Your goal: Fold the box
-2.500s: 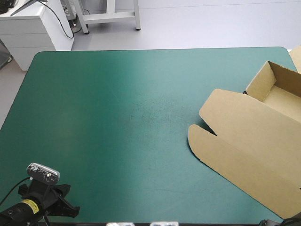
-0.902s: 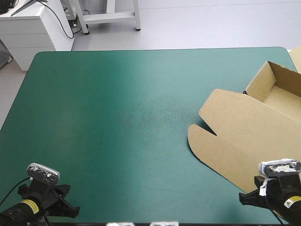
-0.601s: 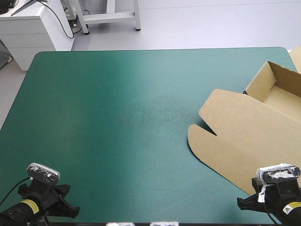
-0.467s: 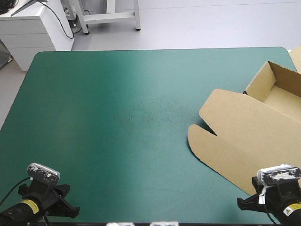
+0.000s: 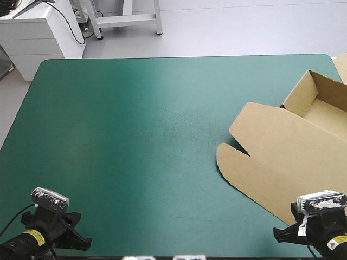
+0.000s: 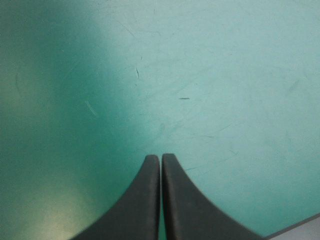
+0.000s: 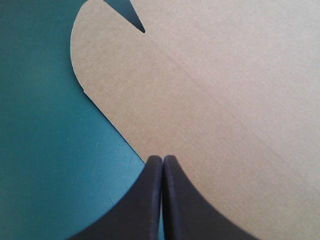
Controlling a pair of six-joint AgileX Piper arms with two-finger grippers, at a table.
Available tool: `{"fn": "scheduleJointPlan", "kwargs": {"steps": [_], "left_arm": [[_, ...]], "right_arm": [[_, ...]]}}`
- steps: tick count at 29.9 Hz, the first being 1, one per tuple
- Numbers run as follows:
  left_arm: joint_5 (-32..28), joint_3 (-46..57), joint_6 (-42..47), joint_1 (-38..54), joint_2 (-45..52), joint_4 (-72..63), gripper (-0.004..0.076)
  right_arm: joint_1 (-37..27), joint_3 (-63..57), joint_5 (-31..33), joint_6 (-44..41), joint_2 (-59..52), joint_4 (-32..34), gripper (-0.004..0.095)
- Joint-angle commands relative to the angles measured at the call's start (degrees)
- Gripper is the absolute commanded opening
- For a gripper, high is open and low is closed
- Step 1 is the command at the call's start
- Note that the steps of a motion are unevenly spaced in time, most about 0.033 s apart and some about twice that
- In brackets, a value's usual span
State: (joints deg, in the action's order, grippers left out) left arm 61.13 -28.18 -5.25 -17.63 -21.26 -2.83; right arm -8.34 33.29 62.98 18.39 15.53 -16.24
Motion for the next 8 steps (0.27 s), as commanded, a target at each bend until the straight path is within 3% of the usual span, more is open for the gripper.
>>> {"fn": "scheduleJointPlan", "kwargs": {"steps": [1,8], "left_arm": [[-2.7,-1.4,0.2,-0.2,-0.6,-0.6,-0.0008],[-2.7,-1.4,0.2,-0.2,-0.6,-0.6,-0.0008]], "right_arm": [[0.1,1.3,-3.5,0.5,0.5,-1.2,-0.0021],[0.1,-0.8,-3.5,1.1,0.5,-1.2,-0.0021]]}}
